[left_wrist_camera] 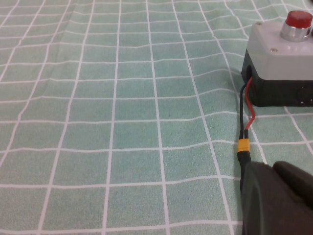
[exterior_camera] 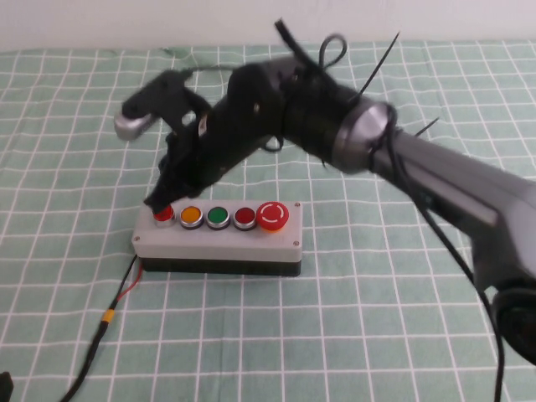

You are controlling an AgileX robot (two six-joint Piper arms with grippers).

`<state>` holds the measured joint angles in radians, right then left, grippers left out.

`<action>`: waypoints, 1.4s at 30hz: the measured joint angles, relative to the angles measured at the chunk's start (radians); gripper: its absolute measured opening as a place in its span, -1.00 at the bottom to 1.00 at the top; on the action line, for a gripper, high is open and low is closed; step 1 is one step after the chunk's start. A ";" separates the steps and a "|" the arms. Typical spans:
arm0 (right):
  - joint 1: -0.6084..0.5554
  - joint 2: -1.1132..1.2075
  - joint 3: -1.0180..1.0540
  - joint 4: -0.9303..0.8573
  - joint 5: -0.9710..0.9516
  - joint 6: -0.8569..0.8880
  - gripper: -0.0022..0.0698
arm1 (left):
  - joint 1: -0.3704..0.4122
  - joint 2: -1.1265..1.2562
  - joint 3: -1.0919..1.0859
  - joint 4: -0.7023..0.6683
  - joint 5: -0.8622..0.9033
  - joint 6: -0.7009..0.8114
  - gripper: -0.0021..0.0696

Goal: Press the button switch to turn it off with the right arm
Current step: 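Press the lit red button on the button box to turn it off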

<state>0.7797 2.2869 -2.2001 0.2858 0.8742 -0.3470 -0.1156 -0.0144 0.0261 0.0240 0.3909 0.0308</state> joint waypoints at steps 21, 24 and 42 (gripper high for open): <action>0.000 -0.567 0.080 -0.371 0.295 0.177 -0.97 | 0.000 0.000 0.000 0.000 0.000 0.000 -0.95; 0.000 -0.692 0.276 -0.385 0.244 0.221 -0.97 | 0.000 0.000 0.000 0.000 0.000 0.000 -0.95; 0.000 -1.468 1.214 -0.423 0.118 0.537 -0.97 | 0.000 0.000 0.000 0.000 0.000 0.000 -0.95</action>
<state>0.7797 0.8184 -0.9866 -0.1375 0.9919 0.1902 -0.1156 -0.0144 0.0261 0.0240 0.3909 0.0308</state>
